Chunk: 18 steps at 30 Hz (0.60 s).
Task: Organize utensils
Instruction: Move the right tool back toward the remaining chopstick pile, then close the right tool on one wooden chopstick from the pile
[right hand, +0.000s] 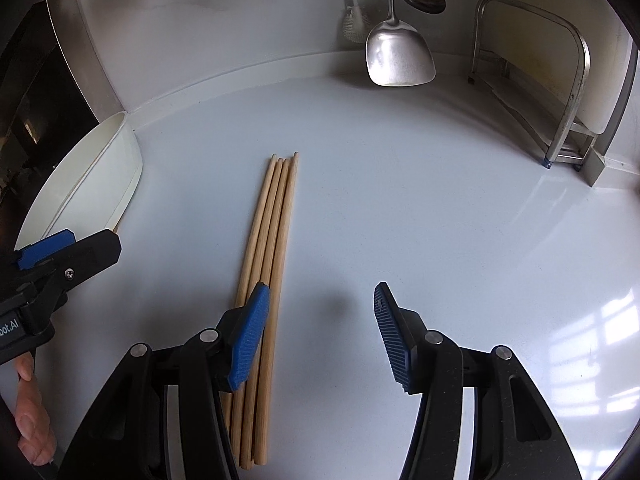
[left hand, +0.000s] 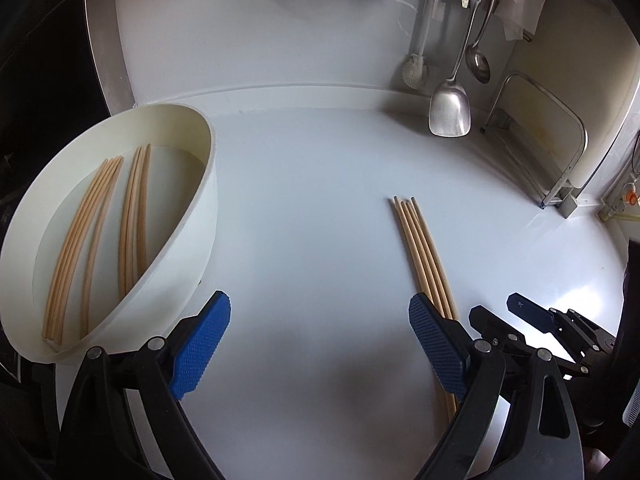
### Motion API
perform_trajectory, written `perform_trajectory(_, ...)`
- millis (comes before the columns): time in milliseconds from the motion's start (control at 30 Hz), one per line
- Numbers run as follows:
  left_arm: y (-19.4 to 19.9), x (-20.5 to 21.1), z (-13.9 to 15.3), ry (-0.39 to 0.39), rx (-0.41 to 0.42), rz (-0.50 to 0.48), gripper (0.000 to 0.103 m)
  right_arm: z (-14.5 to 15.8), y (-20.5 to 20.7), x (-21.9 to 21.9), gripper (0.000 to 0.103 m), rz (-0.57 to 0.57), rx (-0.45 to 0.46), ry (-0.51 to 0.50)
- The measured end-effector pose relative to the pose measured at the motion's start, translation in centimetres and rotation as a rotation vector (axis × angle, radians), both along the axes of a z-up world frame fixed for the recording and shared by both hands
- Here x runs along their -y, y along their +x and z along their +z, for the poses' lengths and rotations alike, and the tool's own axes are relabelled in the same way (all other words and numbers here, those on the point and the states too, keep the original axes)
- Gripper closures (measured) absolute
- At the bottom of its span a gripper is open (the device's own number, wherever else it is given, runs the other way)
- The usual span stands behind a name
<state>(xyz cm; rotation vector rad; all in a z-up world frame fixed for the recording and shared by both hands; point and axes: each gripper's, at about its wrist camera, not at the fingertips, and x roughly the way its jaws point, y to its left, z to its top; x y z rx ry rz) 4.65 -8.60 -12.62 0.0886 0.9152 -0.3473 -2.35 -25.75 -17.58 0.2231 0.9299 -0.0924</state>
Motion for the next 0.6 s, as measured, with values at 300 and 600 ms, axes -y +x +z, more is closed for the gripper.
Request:
perform_trajectory(300,0.0,0.3,-0.8,0.019,-0.016,-0.012,0.014,-0.8,0.3,-0.9,0.051,-0.004,-0.004,-0.054)
perform_trajectory(600,0.2,0.0,-1.3,0.025,-0.025,-0.008,0.014,-1.1,0.1,-1.5,0.051,0.012,-0.006,-0.114)
